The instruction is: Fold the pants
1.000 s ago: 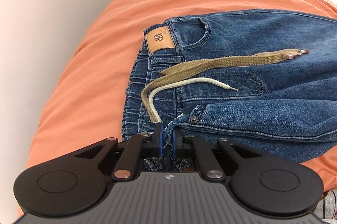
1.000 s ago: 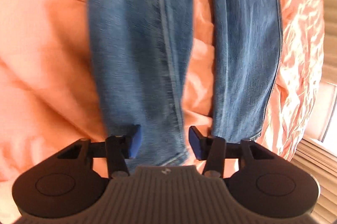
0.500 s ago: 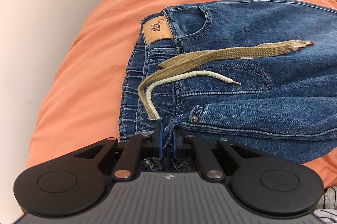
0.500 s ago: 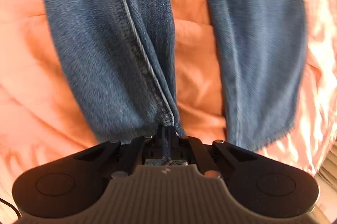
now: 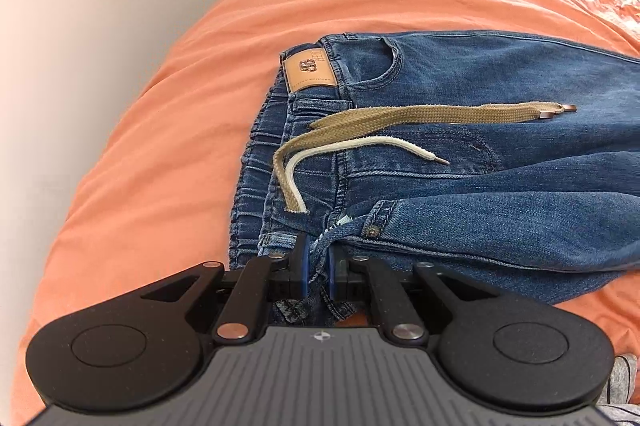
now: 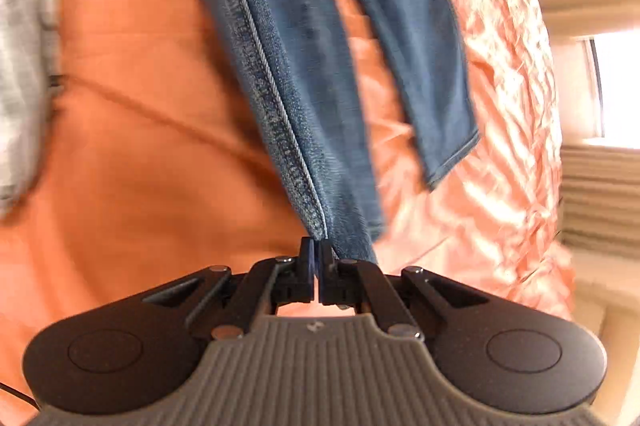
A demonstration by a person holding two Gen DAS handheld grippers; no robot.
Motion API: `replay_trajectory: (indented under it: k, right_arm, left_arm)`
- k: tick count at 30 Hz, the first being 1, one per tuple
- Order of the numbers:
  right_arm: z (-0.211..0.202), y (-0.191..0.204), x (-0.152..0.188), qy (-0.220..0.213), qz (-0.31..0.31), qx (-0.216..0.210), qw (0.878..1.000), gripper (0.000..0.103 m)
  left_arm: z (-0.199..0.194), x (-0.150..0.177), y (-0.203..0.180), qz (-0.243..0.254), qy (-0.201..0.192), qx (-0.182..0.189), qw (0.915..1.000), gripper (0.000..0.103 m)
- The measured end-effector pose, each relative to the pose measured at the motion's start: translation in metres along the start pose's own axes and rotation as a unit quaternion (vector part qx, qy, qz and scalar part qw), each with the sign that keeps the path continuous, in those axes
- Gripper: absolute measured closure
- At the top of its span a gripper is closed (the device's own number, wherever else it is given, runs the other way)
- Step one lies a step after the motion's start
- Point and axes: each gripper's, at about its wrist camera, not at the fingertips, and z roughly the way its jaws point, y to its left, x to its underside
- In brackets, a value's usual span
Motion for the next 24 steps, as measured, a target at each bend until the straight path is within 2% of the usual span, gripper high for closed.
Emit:
replay_trajectory:
  k: [2, 6, 9, 11, 12, 13, 18, 24]
  right_arm:
    - [0.004, 0.029, 0.012, 0.002, 0.013, -0.016, 1.000, 0.103]
    - [0.027, 0.072, 0.022, 0.001, 0.039, -0.015, 0.999, 0.103]
    - [0.040, 0.089, 0.029, -0.011, 0.042, 0.008, 0.999, 0.103]
    - [0.035, 0.094, 0.032, -0.031, 0.046, 0.038, 0.998, 0.103]
    - [0.033, 0.095, 0.030, -0.042, 0.042, 0.052, 0.997, 0.097]
    - [0.029, 0.098, 0.030, -0.053, 0.033, 0.064, 0.996, 0.088]
    - [0.036, 0.113, 0.023, -0.075, -0.035, 0.129, 0.988, 0.085]
    - [0.055, 0.104, 0.022, -0.070, -0.009, 0.093, 0.993, 0.087]
  left_arm:
    - [0.000, 0.003, -0.001, 0.002, -0.003, -0.001, 1.0000, 0.094]
    - [0.002, 0.006, -0.003, 0.010, -0.007, -0.006, 0.9999, 0.094]
    - [0.002, 0.005, -0.003, 0.013, -0.007, -0.009, 0.9998, 0.094]
    - [0.001, 0.005, -0.005, 0.019, -0.007, -0.013, 0.9997, 0.094]
    - [0.001, 0.005, -0.005, 0.019, -0.005, -0.014, 0.9997, 0.094]
    - [0.002, 0.005, -0.005, 0.019, -0.004, -0.016, 0.9997, 0.094]
    - [0.003, 0.004, -0.010, 0.026, 0.000, -0.027, 0.9993, 0.094]
    - [0.004, 0.002, -0.011, 0.025, 0.007, -0.031, 0.9992, 0.094]
